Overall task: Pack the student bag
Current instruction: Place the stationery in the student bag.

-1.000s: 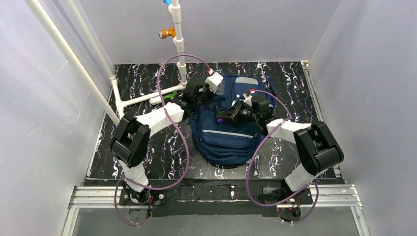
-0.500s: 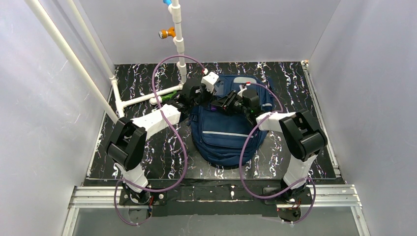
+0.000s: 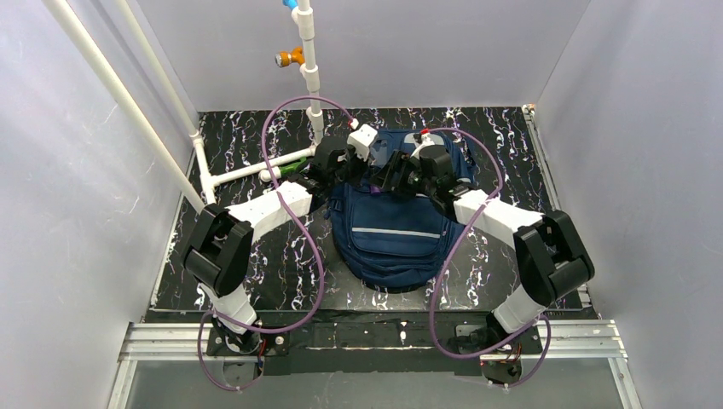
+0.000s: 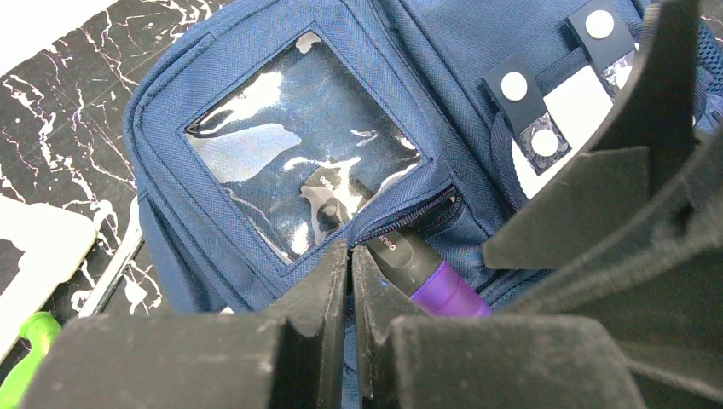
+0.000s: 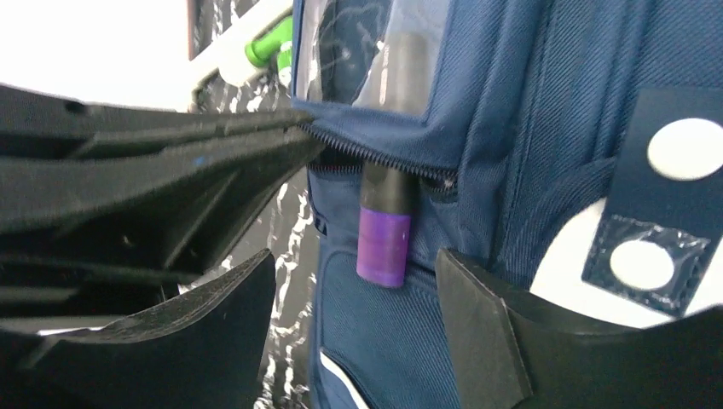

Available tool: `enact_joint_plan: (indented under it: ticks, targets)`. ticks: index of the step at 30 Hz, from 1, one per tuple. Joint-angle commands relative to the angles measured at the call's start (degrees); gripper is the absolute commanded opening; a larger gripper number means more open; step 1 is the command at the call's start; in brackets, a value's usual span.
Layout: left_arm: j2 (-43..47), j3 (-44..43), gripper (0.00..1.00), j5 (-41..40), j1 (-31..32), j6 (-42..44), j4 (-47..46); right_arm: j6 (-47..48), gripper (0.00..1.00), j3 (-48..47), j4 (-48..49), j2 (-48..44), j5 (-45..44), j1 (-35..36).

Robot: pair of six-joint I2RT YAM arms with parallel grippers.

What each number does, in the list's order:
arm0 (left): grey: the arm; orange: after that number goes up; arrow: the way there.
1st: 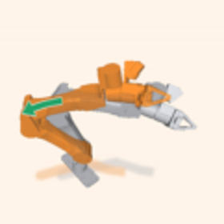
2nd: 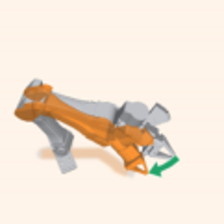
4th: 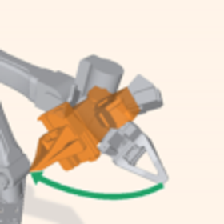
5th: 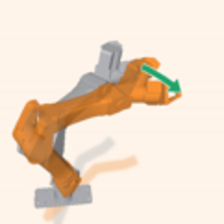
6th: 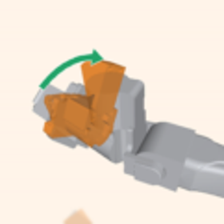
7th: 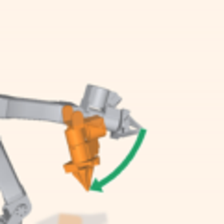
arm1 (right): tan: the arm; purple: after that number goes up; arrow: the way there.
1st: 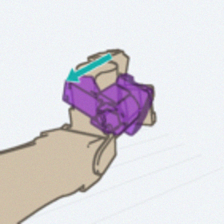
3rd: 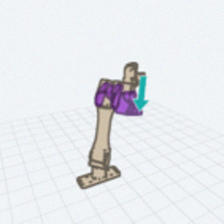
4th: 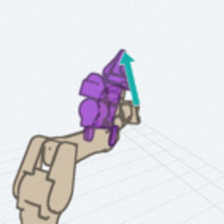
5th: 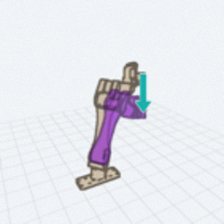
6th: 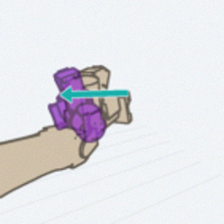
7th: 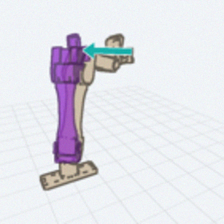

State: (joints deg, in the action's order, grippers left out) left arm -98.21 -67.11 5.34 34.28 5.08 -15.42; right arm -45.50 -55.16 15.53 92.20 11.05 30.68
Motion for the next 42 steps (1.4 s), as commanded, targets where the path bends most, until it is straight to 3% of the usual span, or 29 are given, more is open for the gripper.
enact_joint_plan:
  ticks: [1, 2, 7, 14, 22, 34, 36, 39, 42]
  targets:
    - [4.1, 0.4, 0.0, 0.8, 0.2, -1.0, -0.8, 11.0, 0.74, -1.4, -8.9, -3.6, -4.0, 2.8]
    - [4.1, 0.4, 0.0, 0.9, 0.2, -1.1, -0.8, 10.7, 0.69, -0.5, -7.9, -4.1, -3.9, 3.5]
    - [4.0, 0.2, 0.0, 1.3, 0.2, -1.6, -0.8, 8.6, 0.23, 0.7, -5.9, -3.9, -4.7, 4.0]
    - [3.9, 0.2, 0.0, 1.9, 0.2, -2.2, -0.6, 8.8, 0.09, 0.3, -3.1, -0.8, -5.2, 4.0]
    - [3.9, 0.3, 0.0, 2.6, 0.2, -2.9, -0.4, 8.1, 0.06, -1.3, 4.2, 3.0, -6.0, 4.0]
    - [4.1, 0.9, 0.0, 3.4, 0.2, -4.5, -0.4, 9.3, 0.05, -3.9, 20.1, 7.9, -15.9, 4.4]
    - [4.1, 0.9, 0.0, 3.4, 0.2, -4.6, -0.4, 10.3, 0.07, -2.6, 22.0, 7.5, -17.7, 4.8]
    - [4.1, 1.1, 0.0, 3.7, 0.2, -4.6, -0.4, 10.8, 0.21, -1.6, 23.9, 8.2, -17.7, 4.8]
    - [4.2, 1.3, 0.0, 3.5, 0.2, -6.5, -0.4, 10.5, 0.23, -2.6, 21.2, 8.1, -14.2, 4.8]
